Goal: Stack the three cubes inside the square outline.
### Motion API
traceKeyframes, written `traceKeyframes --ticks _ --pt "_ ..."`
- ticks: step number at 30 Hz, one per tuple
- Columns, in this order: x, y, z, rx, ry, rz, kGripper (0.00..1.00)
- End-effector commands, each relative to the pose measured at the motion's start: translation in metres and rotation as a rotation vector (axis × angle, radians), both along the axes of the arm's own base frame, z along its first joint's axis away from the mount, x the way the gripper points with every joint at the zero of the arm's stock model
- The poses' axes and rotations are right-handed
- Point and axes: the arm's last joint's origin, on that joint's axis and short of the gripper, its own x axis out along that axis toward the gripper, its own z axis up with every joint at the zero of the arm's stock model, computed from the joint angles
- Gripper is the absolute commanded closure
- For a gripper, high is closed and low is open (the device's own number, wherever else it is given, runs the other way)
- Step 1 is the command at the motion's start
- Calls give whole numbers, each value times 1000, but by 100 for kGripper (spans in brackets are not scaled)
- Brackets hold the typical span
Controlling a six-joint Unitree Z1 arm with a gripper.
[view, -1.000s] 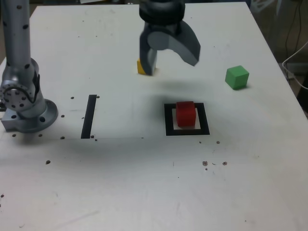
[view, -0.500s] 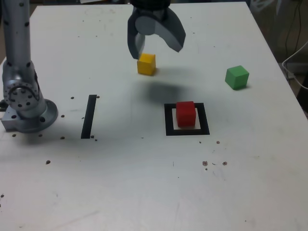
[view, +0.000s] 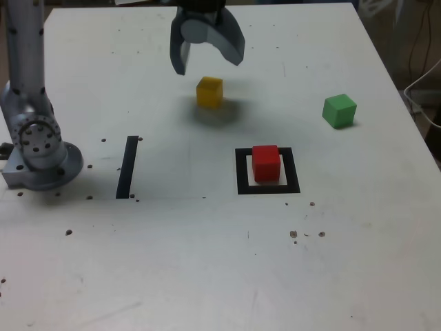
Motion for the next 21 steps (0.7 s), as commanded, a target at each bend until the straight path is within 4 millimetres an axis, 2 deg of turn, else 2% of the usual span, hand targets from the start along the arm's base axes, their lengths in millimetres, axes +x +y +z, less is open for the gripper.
traceKeyframes --ticks 1,10,15,21 --pt "3 1 -8 -4 11 -4 2" --pt "12 8 -42 13 31 -8 8" --pt "13 9 -47 19 25 -9 15" --pt "13 9 -48 20 25 -8 30"
